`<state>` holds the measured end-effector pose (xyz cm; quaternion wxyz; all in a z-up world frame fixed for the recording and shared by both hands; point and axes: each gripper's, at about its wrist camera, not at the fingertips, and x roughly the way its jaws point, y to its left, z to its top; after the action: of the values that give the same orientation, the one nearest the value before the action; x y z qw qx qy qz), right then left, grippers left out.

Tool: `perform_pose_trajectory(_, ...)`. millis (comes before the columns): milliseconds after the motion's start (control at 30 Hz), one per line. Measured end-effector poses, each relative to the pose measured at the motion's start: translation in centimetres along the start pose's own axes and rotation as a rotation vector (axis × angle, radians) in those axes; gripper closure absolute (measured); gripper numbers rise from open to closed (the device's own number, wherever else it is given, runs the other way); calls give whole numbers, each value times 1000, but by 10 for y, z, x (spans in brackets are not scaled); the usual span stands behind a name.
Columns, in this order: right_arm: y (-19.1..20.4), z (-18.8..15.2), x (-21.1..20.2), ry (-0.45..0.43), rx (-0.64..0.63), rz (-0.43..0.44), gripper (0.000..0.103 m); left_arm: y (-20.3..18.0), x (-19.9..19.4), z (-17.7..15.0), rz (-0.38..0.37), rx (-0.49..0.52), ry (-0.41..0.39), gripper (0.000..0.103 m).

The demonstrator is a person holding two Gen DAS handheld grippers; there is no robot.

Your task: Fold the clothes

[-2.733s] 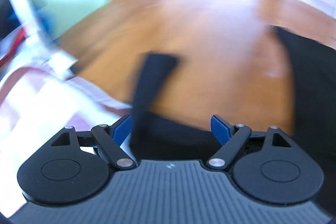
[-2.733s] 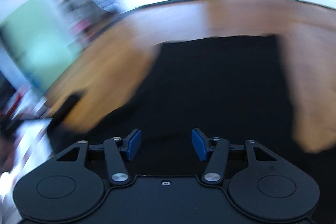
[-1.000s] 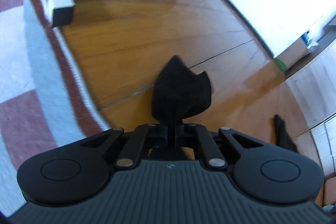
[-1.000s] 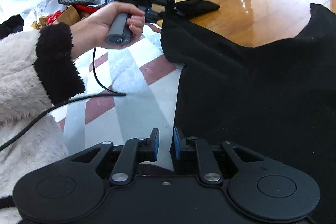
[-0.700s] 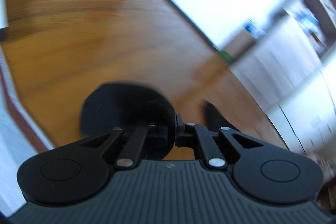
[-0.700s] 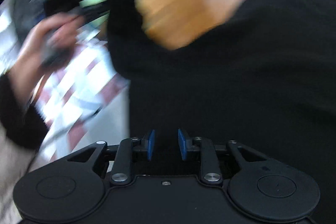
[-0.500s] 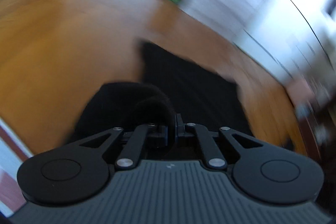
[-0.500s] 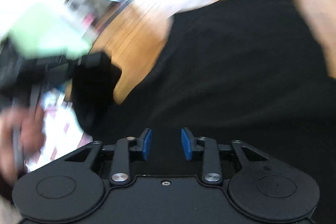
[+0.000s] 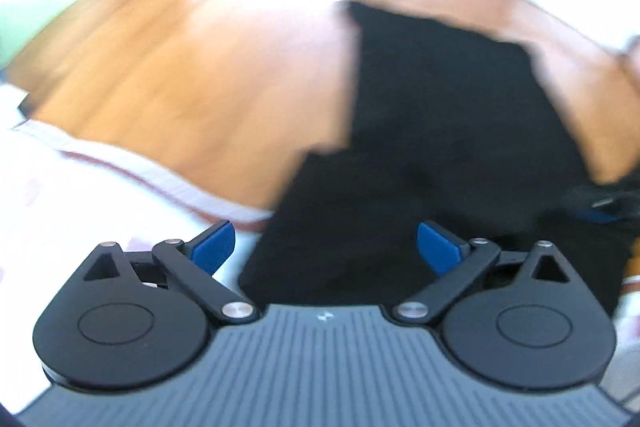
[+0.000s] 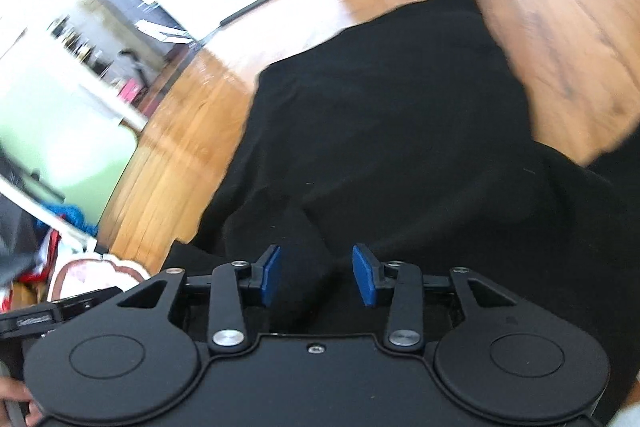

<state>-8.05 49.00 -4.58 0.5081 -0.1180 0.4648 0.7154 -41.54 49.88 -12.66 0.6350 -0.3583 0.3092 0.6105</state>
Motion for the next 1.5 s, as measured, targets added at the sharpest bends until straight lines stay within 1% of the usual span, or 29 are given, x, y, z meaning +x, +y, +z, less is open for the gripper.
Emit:
perform_pose_trajectory(33,5,0,4,1,-36,0,57,10,8,-2,27,-40,31,4)
perform_pose_trajectory(100,26,-3,12,1,-151,-8,57,24,24,0,25,-142,69,4)
perform_pose_trajectory(133,37,-7,15,4,-214,-12,53,30,31,3,-4,-199,73,9)
perform_pose_trajectory(200,57,-22,23,23,-349,-17,45,32,39,10,-92,-249,22,17)
perform_pose_trajectory(300,78,-42,42,75,-503,-24,45,22,45,18,-72,-206,-6,16)
perform_pose_trajectory(367,80,-50,56,88,-551,-112,47,15,50,22,-74,-175,-4,15)
perform_pose_trajectory(400,80,-51,62,89,-576,-171,58,13,54,24,-82,-163,19,15)
perform_pose_trajectory(433,79,-53,63,80,-590,-214,91,11,58,26,-90,-150,43,15)
perform_pose_trajectory(467,74,-49,58,65,-569,-228,97,9,61,27,-97,-138,67,16)
perform_pose_trajectory(533,64,-41,41,17,-489,-245,97,10,63,18,-77,-111,103,23)
perform_pose_trajectory(600,49,-33,9,-31,-323,-313,97,11,66,9,-58,-84,139,24)
perform_pose_trajectory(667,28,-31,-17,-23,-171,-409,95,12,68,0,-40,-58,175,23)
perform_pose_trajectory(700,17,-32,-22,8,-125,-444,92,12,70,-1,-36,-56,197,23)
perform_pose_trajectory(733,3,-34,-23,62,-86,-475,80,12,69,0,-34,-64,193,23)
perform_pose_trajectory(767,-11,-34,-25,109,-2,-470,77,13,68,1,-31,-71,189,23)
perform_pose_trajectory(800,-18,-31,-29,121,67,-437,76,13,66,2,-28,-79,185,23)
perform_pose_trajectory(867,-21,-26,-40,79,89,-406,62,17,64,3,-12,-86,173,23)
perform_pose_trajectory(900,-17,-23,-42,49,68,-428,48,17,61,2,-11,-86,166,21)
perform_pose_trajectory(933,-15,-22,-47,17,47,-452,45,17,60,2,-22,-86,157,20)
perform_pose_trajectory(1000,-14,-21,-54,-29,19,-450,45,17,61,2,-57,-89,150,20)
perform_pose_trajectory(1067,-16,-20,-58,-58,7,-412,45,15,62,3,-89,-89,148,20)
perform_pose_trajectory(1167,-12,-19,-51,-76,-36,-357,45,-6,65,2,-86,-35,150,20)
perform_pose_trajectory(1267,-6,-16,-23,-32,-112,-363,45,-25,68,-3,-78,20,165,18)
perform_pose_trajectory(1333,-2,-13,-8,-22,-199,-412,46,-37,73,-7,-67,51,182,16)
perform_pose_trajectory(1367,0,-11,0,-18,-243,-437,48,-42,77,-10,-58,67,191,15)
perform_pose_trajectory(1400,6,-9,7,-36,-328,-487,65,-47,79,-13,-41,85,201,14)
perform_pose_trajectory(1433,11,-8,4,-72,-372,-517,97,-52,80,-16,-24,103,211,13)
perform_pose_trajectory(1467,15,-6,0,-110,-412,-546,103,-57,81,-19,-7,119,221,12)
perform_pose_trajectory(1500,19,-4,-3,-147,-453,-575,103,-58,80,-21,-1,123,223,11)
